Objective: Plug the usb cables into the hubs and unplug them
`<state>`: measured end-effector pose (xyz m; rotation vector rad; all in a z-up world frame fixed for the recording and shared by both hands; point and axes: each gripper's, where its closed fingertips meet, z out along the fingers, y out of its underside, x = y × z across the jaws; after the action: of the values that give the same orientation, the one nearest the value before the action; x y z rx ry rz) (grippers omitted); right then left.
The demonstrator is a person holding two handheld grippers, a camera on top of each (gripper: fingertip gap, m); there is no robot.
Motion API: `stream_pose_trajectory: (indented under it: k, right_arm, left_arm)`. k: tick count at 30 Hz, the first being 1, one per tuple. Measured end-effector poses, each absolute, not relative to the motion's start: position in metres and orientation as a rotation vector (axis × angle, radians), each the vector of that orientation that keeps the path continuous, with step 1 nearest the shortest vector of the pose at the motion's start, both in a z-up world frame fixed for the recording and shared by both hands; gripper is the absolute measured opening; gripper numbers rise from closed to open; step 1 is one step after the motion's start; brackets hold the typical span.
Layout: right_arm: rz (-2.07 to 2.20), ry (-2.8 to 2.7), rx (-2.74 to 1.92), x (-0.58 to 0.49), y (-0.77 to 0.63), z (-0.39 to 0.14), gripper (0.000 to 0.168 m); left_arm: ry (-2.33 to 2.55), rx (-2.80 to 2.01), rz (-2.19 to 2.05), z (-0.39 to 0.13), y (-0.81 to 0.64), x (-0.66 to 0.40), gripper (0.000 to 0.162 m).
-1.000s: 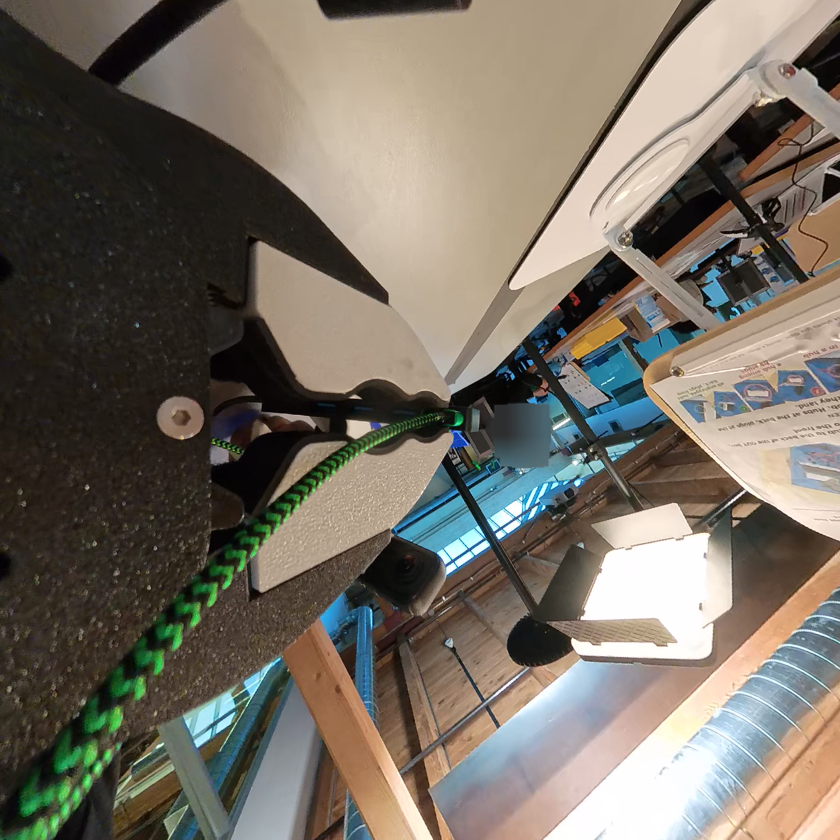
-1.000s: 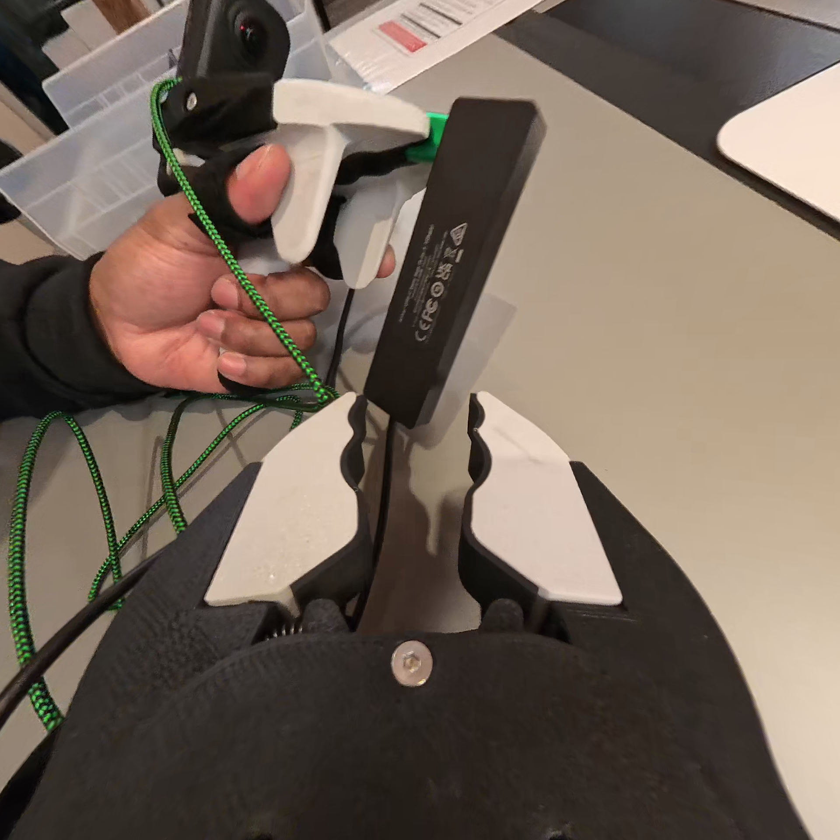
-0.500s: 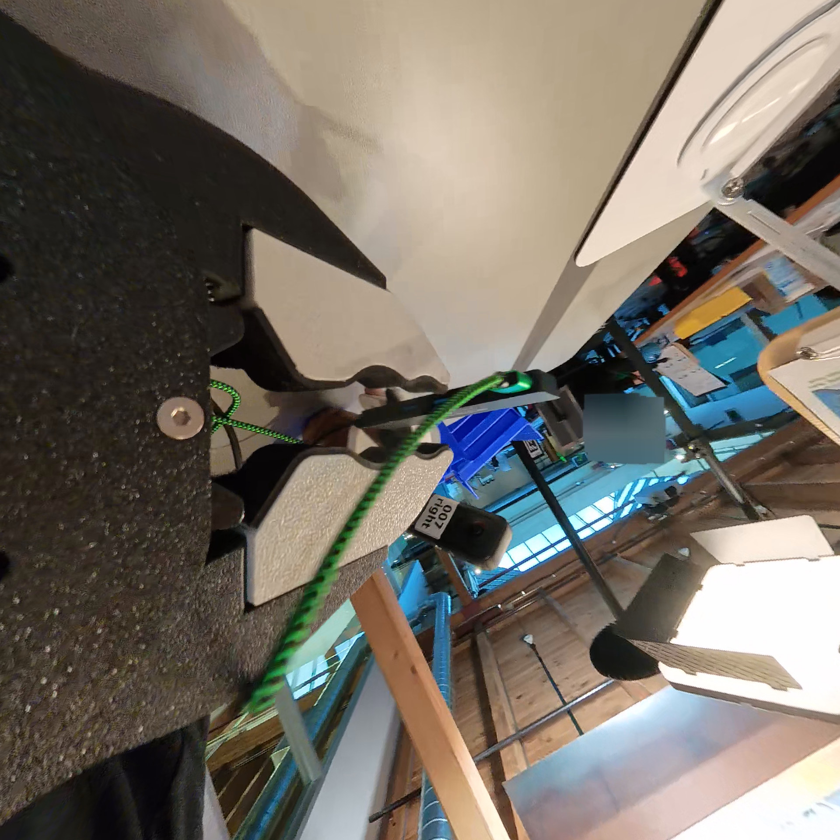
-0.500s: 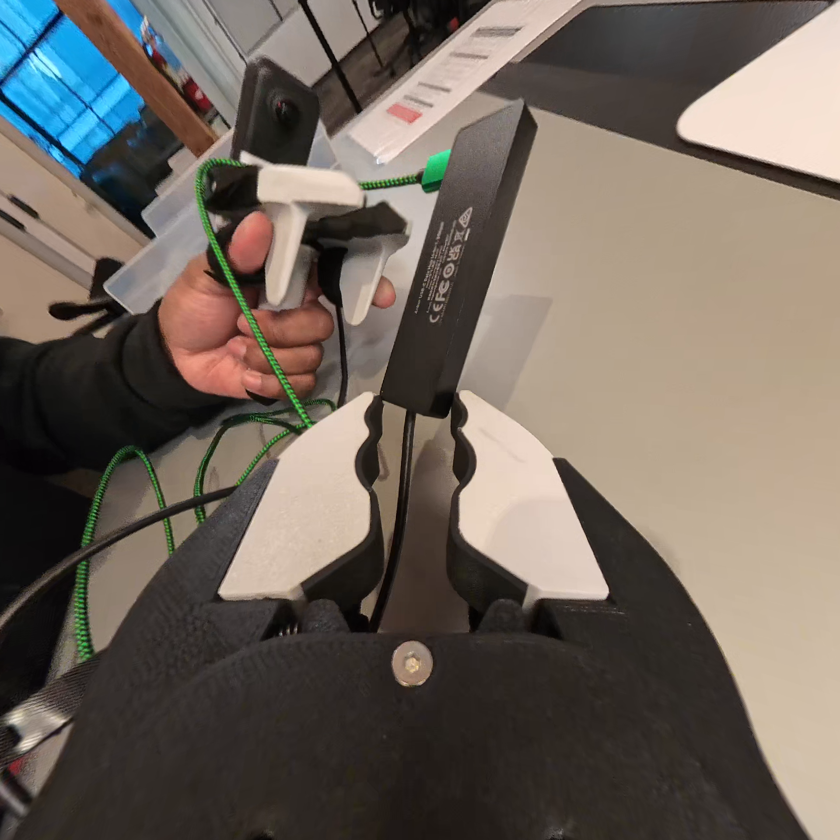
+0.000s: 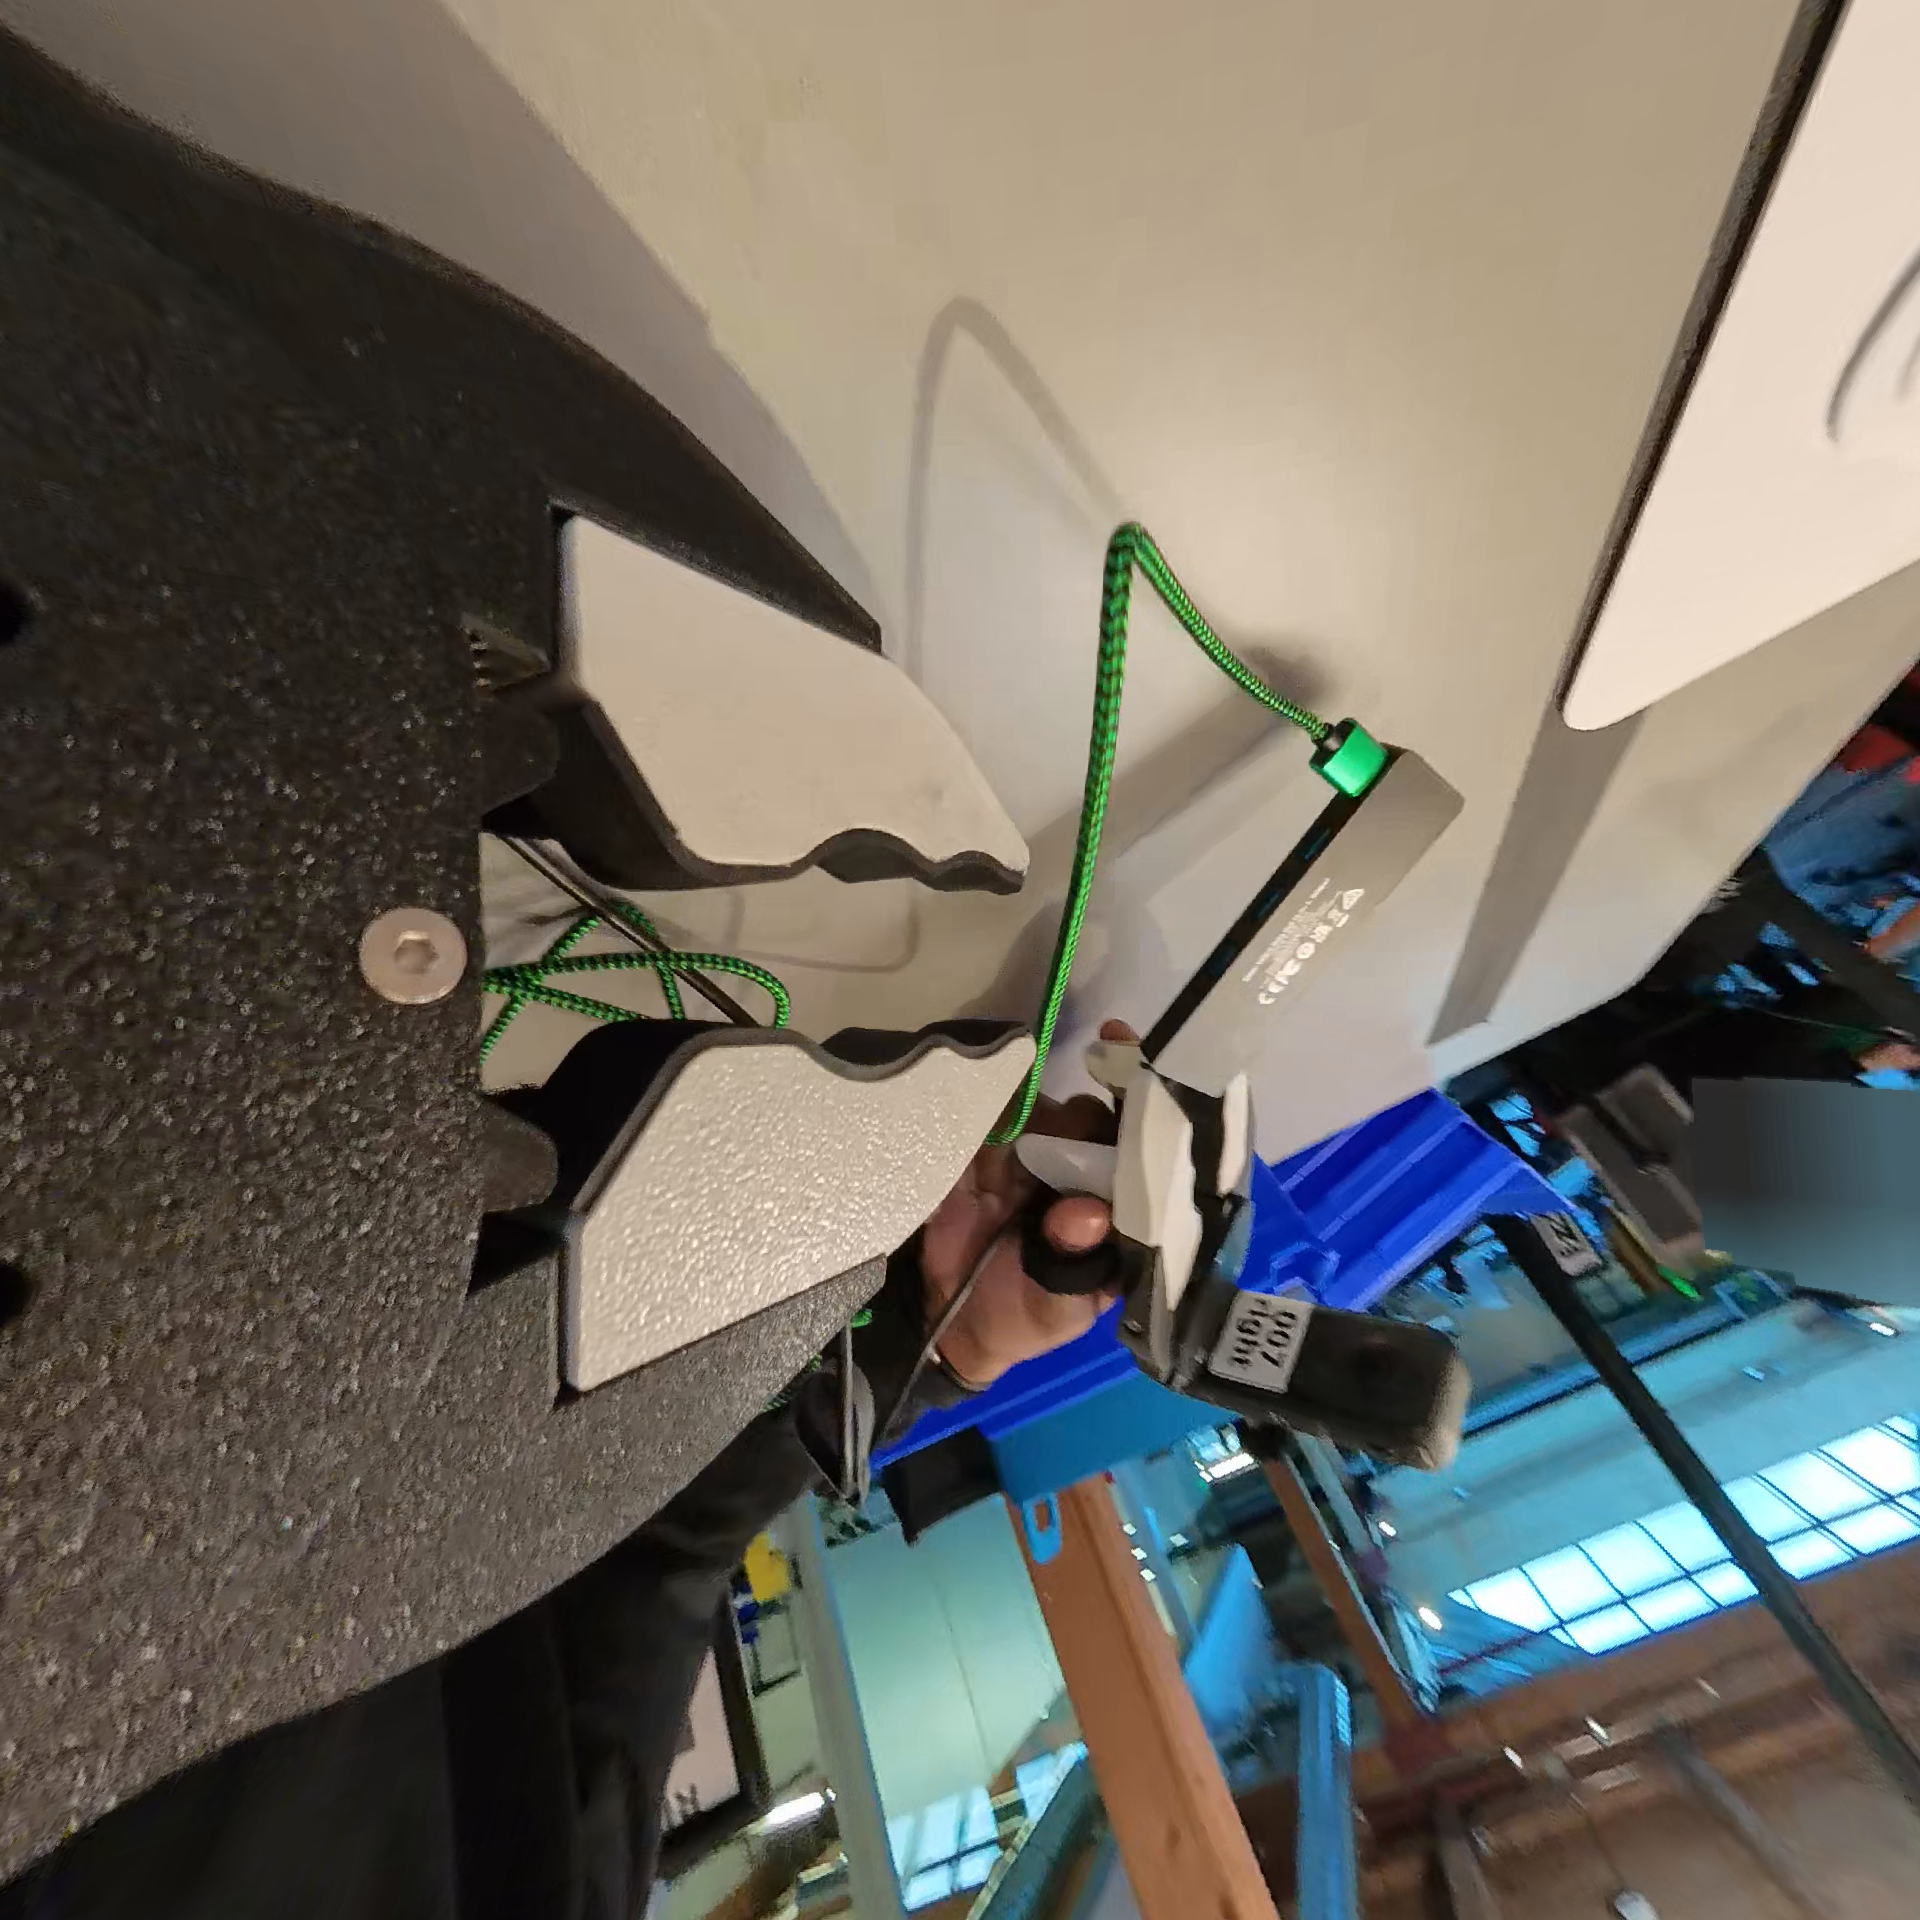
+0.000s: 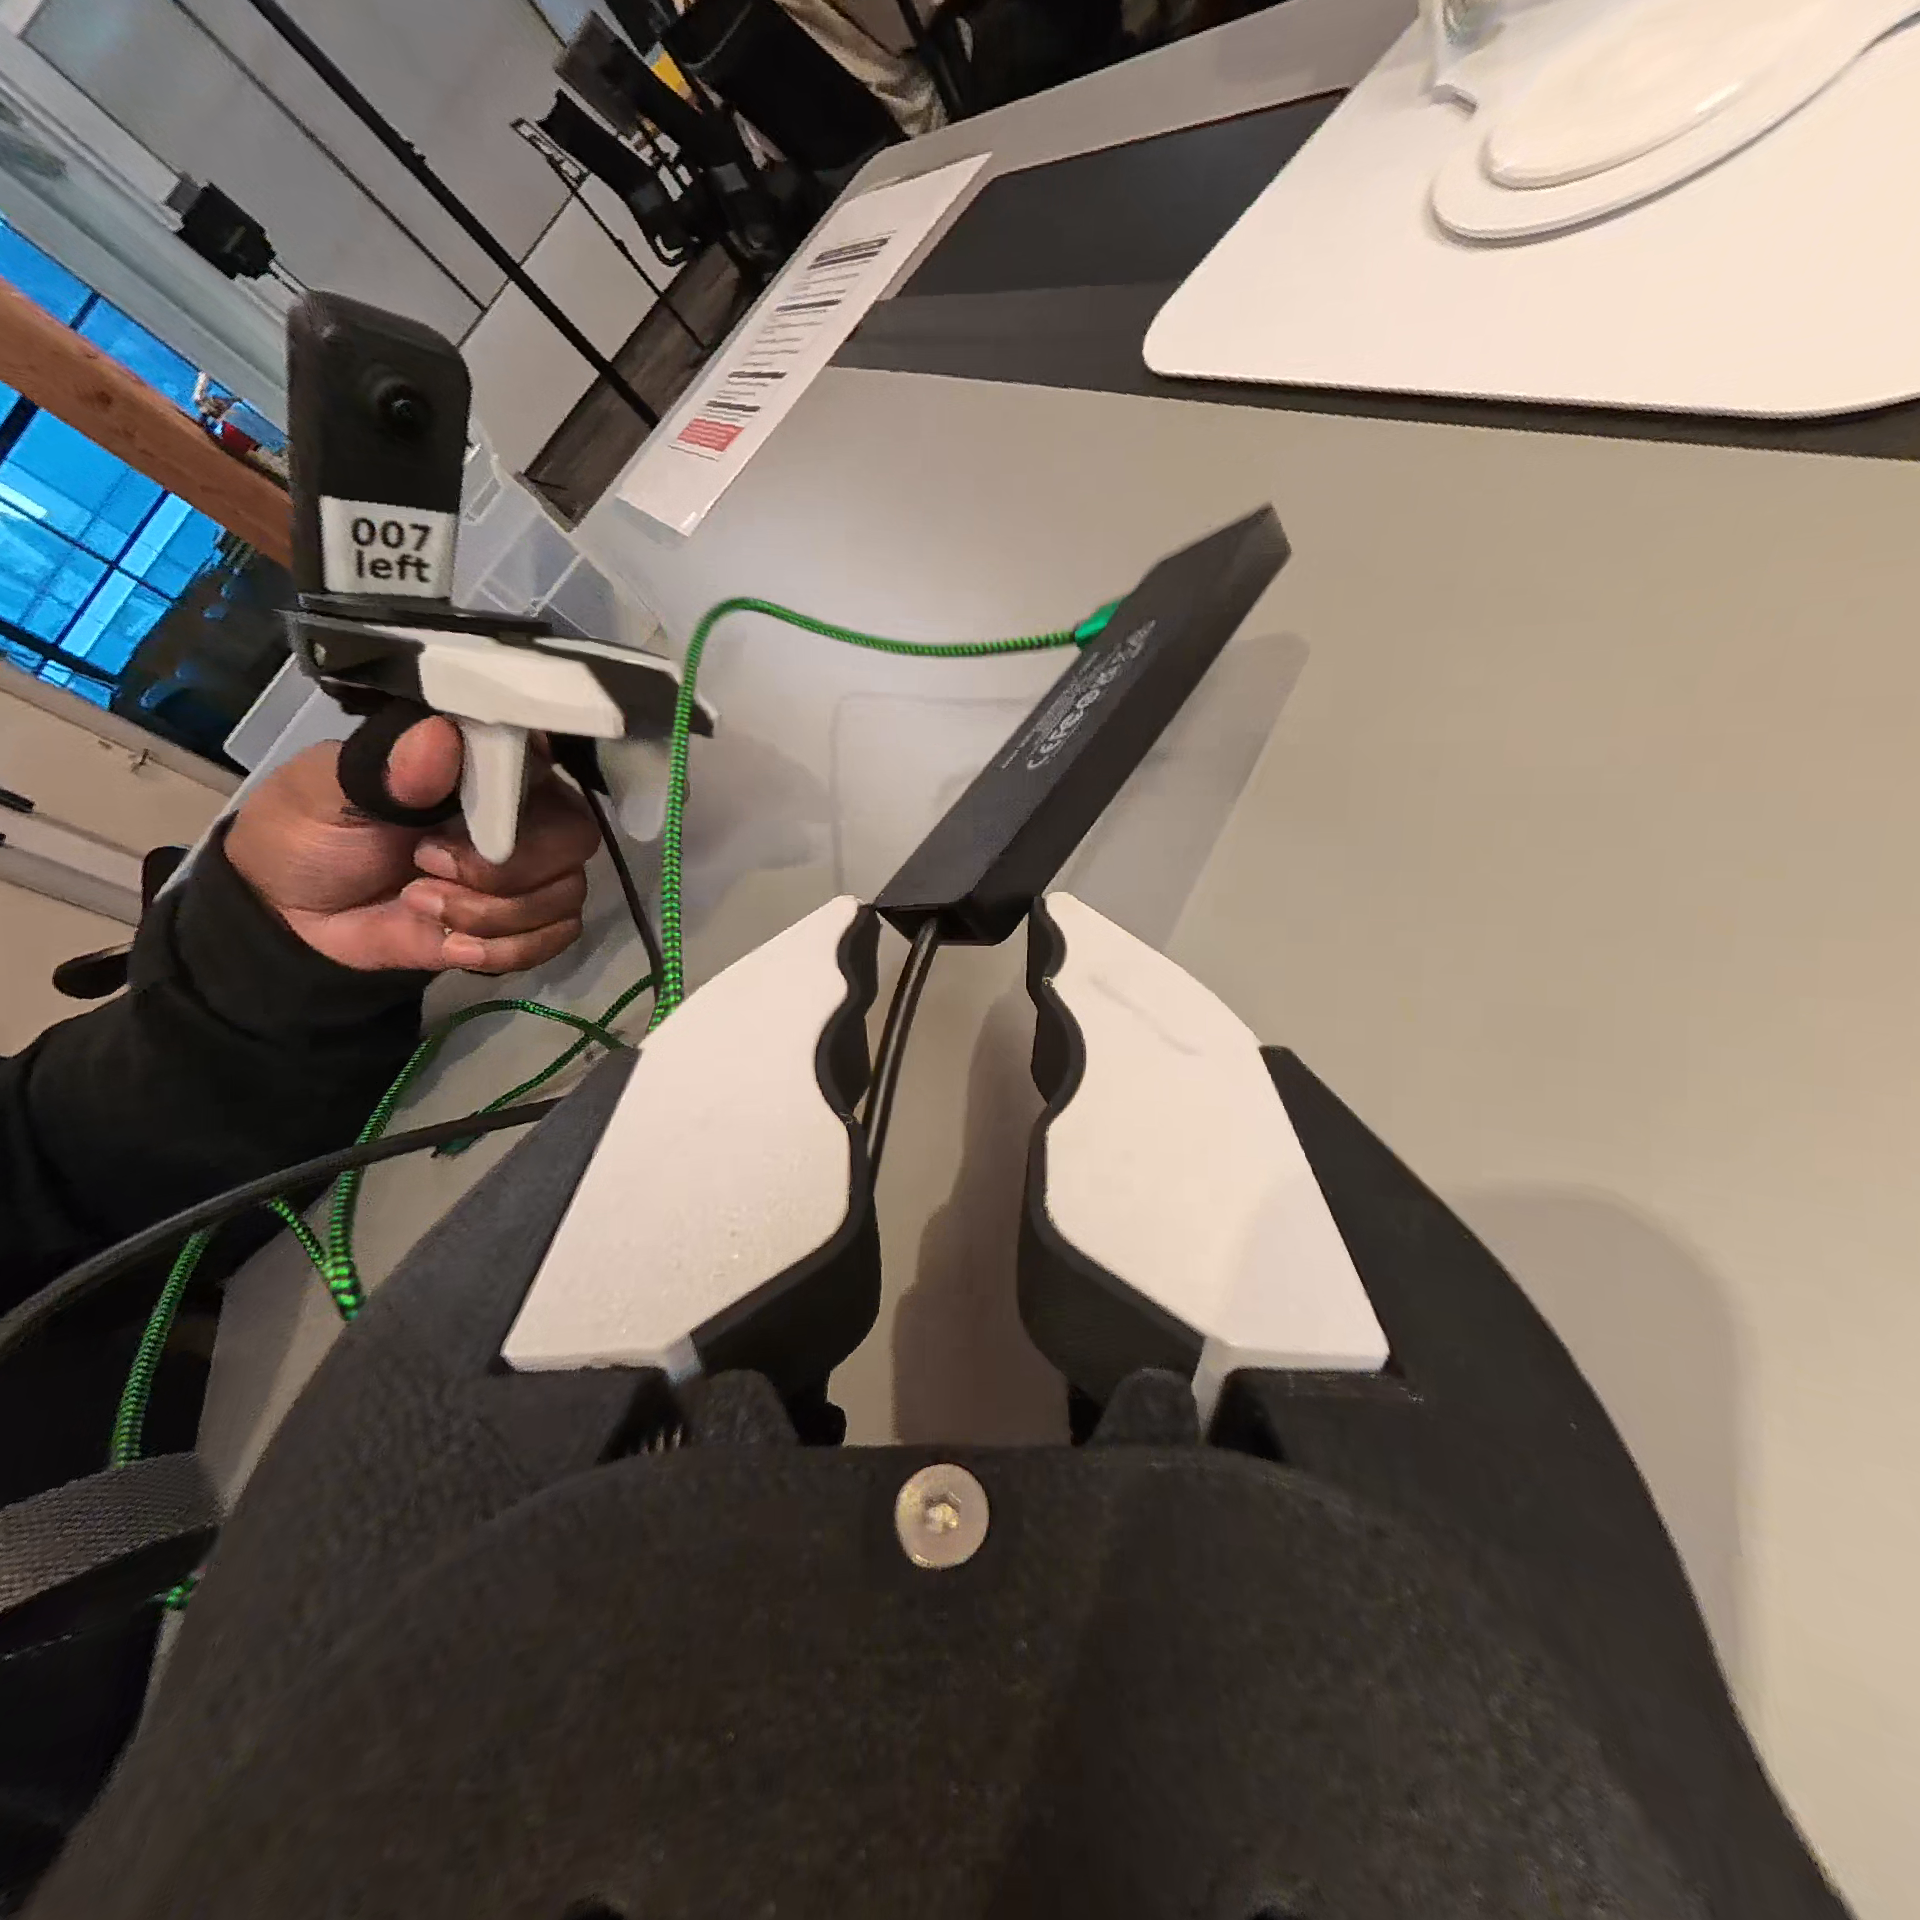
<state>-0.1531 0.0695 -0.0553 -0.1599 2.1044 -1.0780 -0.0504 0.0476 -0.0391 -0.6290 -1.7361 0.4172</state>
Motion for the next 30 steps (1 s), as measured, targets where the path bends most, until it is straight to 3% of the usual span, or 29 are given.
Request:
stream_pose_trajectory:
  k: [7, 14, 20, 30]
  right_arm:
    - [-1.088, 2.088, -0.17, -0.153, 0.07, -0.054, 0.012]
    - [-0.98, 2.113, -0.071, -0.155, 0.071, -0.064, 0.016]
    - [-0.871, 1.923, 0.099, -0.154, 0.073, -0.056, 0.036]
    - [-0.823, 1.957, 0.172, -0.16, 0.074, -0.066, 0.027]
  left_arm:
    - [-1.777, -0.768, 0.473, -0.037, 0.046, -0.043, 0.024]
    - [-1.697, -0.926, 0.371, -0.034, 0.074, -0.048, 0.024]
    - [-1.697, -1.041, 0.311, -0.047, 0.095, -0.057, 0.023]
    - [-1.698, -1.13, 0.259, -0.056, 0.108, -0.058, 0.023]
